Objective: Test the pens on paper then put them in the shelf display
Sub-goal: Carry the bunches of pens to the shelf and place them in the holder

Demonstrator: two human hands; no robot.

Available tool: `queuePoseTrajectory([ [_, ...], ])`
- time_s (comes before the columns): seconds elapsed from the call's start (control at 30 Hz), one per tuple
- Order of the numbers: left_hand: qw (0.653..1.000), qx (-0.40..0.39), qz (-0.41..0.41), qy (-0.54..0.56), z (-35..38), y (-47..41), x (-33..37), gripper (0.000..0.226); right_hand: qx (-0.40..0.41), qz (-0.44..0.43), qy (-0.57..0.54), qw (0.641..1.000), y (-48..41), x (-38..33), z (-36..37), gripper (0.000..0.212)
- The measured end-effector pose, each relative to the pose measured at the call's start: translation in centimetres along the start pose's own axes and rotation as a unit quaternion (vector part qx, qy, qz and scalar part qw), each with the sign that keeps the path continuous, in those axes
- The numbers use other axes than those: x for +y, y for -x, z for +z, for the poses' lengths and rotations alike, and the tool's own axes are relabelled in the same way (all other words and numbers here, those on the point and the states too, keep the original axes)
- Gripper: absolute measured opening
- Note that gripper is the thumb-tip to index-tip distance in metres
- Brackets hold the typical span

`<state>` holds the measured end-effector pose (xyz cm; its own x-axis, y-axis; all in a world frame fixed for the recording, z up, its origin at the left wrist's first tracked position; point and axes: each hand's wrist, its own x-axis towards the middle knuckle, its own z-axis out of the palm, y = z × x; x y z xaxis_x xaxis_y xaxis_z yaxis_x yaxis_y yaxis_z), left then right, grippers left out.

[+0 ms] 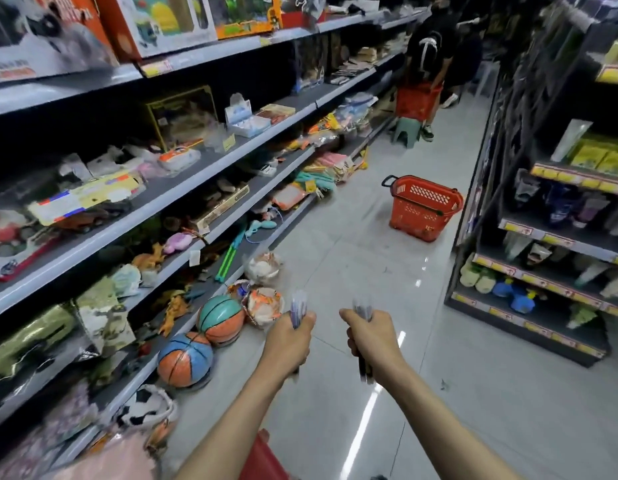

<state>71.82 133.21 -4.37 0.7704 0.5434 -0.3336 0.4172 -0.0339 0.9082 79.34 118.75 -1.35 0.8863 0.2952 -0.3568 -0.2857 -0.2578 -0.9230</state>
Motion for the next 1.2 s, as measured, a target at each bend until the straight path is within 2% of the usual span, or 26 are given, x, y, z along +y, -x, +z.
queuePoseTrajectory([
  [0.13,0.997,0.056,-0.03,0.041,3.0,-4.6,3.3,0.038,-0.061,0.017,0.02,0.998,-7.2,-2.8,-2.5,0.033],
  [0.3,0.987,0.113,-0.08,0.086,4.2,-10.9,6.0,0.03,-0.128,0.02,0.022,0.991,-16.1,-6.6,-1.6,0.032],
  [0.47,0.974,0.176,-0.087,0.115,2.6,-19.4,8.8,0.033,-0.168,0.007,0.025,0.985,-25.5,-10.2,3.2,0.038],
  [0.6,0.971,0.203,-0.059,0.114,0.0,-27.1,11.6,0.029,-0.193,-0.017,0.049,0.98,-32.9,-13.7,7.8,0.039],
  [0.7,0.971,0.202,-0.05,0.12,-2.1,-32.2,13.4,0.028,-0.21,-0.009,0.05,0.976,-38.0,-16.4,10.6,0.038],
  [0.93,0.963,0.215,-0.092,0.136,-5.6,-46.1,15.4,0.026,-0.21,-0.004,0.082,0.974,-50.0,-21.1,15.6,0.04],
  [1.07,0.957,0.23,-0.092,0.153,-6.5,-53.7,17.4,0.028,-0.223,-0.01,0.088,0.971,-57.6,-23.7,18.3,0.033],
  [1.2,0.946,0.274,-0.094,0.148,-7.0,-61.7,19.7,0.033,-0.272,-0.024,0.093,0.958,-66.0,-26.9,21.4,0.021],
])
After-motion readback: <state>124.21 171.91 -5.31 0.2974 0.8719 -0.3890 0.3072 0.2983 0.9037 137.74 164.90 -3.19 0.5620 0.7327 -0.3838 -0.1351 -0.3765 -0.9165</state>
